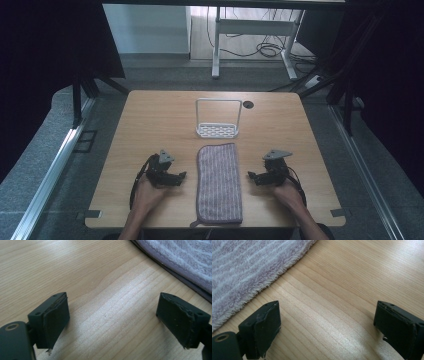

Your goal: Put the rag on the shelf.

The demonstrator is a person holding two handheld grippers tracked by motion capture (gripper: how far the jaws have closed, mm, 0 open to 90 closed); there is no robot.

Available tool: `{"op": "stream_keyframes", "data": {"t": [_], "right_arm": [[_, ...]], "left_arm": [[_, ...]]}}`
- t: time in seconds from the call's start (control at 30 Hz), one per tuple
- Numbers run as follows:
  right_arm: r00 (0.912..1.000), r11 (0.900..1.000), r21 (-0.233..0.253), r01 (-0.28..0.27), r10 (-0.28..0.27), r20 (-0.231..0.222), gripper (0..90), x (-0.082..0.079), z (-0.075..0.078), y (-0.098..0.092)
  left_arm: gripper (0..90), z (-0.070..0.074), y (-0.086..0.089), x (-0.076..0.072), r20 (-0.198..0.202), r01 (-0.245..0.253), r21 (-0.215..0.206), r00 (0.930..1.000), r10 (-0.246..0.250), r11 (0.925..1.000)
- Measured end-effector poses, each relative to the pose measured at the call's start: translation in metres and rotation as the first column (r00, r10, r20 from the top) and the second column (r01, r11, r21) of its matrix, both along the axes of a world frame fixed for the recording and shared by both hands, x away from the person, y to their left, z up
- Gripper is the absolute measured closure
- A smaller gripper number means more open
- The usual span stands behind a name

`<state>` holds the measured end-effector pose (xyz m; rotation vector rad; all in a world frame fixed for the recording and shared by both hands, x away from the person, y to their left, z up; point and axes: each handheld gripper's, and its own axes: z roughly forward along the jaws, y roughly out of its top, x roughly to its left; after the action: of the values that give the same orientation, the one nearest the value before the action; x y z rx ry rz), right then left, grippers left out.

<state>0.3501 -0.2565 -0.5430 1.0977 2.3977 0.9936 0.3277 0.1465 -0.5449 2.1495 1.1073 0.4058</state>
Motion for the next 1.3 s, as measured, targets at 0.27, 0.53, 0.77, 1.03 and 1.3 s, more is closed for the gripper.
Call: {"op": "stream_keyframes", "data": {"t": [0.27,0.53,0.77,1.03,1.3], "right_arm": [[1.0,1.0,0.001,0.0,0.0,-0.001,6.3,0.0,0.0,0.0],[0.9999,1.0,-0.001,0.009,-0.009,-0.005,4.5,0.0,0.0,0.0],[0.9998,1.0,-0.016,-0.006,0.006,-0.019,5.5,0.001,0.002,-0.001],[0.9979,0.999,0.036,0.011,-0.008,-0.064,8.9,0.004,0.007,-0.003],[0.9976,0.999,0.051,-0.003,0.006,-0.07,9.6,0.009,0.021,0.005]], "left_arm": [[13.4,0.0,0.0,-0.001,0.002,-0.013,-0.002,0.9999,0.013,0.9999],[12.7,0.0,-0.001,0.0,0.0,-0.013,-0.004,0.9999,0.013,0.9999],[12.4,0.0,-0.001,0.0,0.0,-0.012,-0.004,0.9999,0.012,0.9999],[13.1,0.003,0.001,0.003,-0.011,0.005,-0.029,0.9999,-0.006,0.9996],[16.8,0.017,-0.01,0.006,-0.001,0.066,-0.048,0.9978,-0.066,0.9967]]}}
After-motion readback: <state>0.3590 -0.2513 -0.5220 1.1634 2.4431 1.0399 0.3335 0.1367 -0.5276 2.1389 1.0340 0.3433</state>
